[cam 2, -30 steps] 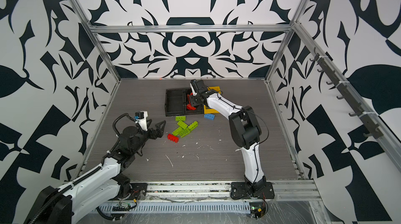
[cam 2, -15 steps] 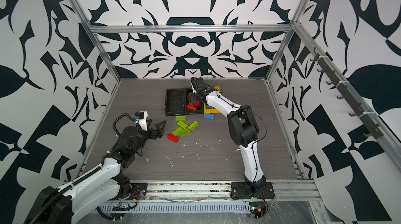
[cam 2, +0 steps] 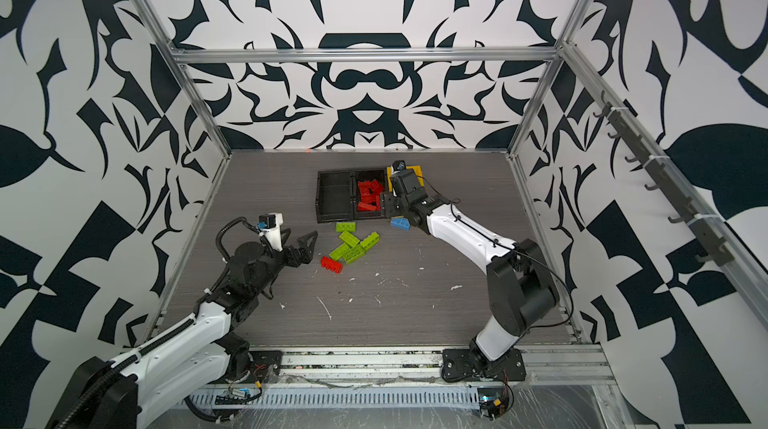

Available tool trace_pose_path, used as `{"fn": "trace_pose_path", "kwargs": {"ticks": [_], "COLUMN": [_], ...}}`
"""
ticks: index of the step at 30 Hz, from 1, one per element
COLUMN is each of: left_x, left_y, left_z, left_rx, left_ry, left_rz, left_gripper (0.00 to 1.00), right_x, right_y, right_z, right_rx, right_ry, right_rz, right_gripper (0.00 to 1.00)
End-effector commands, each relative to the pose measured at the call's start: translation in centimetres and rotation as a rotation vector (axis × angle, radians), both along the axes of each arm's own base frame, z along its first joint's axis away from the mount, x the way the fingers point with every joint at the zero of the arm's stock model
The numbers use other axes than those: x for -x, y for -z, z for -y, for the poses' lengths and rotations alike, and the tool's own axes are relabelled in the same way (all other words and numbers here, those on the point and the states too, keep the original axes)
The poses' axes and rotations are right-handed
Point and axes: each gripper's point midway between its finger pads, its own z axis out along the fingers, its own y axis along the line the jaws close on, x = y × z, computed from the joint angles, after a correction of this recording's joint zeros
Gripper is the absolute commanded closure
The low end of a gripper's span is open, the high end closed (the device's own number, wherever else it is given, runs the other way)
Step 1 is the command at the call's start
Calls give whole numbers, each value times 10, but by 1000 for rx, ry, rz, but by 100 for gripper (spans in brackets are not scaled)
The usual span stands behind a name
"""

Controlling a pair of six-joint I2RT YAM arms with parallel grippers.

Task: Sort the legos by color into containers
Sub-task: 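Grasp the light-blue brick in front of the yellow bin with the right gripper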

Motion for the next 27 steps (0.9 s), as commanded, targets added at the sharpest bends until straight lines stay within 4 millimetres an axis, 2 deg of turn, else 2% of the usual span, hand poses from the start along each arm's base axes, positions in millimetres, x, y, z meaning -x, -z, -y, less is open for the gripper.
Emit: {"fn": "trace_pose_path", "kwargs": {"ticks": [1,7,8,17,27], "left_x": [-1,-1,-1,-2,-1], "left_y": [-10,-11,-11,-10,-12], "left_z": [2,2,1,2,1], "left_rx": [20,20,18,12,15], "left_ry": [4,4,0,2,-1], "left_rz": [26,27,27,26,32], "left_gripper": [0,0,0,0,0], "right_x": [0,0,-4,-19,-24], "right_y": [7,34,37,78,92], "right_z": [10,12,18,19,22], "right_rx": [-31,-4,20,47,63], "right_ry": [82,90,116,152,178], "right_rz": [28,-22,-14,-73,-81], "right_gripper": [21,15,15,12,10]}}
